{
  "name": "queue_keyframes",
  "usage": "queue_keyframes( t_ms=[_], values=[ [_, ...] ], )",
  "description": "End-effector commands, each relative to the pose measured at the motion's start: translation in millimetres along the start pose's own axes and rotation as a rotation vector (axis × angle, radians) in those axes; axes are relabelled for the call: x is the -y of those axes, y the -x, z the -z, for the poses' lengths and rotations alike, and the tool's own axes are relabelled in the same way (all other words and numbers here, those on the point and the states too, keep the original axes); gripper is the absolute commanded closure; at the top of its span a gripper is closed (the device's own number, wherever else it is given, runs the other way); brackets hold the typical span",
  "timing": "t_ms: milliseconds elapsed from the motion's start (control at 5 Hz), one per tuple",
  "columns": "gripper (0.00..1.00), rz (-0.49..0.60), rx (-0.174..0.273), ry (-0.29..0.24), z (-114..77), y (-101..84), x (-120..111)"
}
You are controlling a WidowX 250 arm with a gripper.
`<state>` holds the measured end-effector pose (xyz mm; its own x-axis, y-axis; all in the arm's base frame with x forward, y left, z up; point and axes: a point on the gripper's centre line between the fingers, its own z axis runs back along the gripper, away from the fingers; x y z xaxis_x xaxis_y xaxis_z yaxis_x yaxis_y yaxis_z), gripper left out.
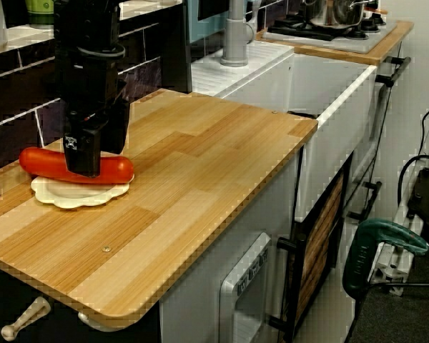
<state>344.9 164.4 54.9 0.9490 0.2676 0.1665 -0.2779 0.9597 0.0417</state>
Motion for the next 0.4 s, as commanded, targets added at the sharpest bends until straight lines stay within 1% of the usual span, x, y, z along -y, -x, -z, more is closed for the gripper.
queue_keyframes(
  t_ms=[0, 200],
  values=[
    [0.0, -0.022, 0.046, -0.01, -12.7, -8.1, 0.8],
    [0.0, -0.011, 0.042, -0.021, -10.1, -9.6, 1.7]
  ],
)
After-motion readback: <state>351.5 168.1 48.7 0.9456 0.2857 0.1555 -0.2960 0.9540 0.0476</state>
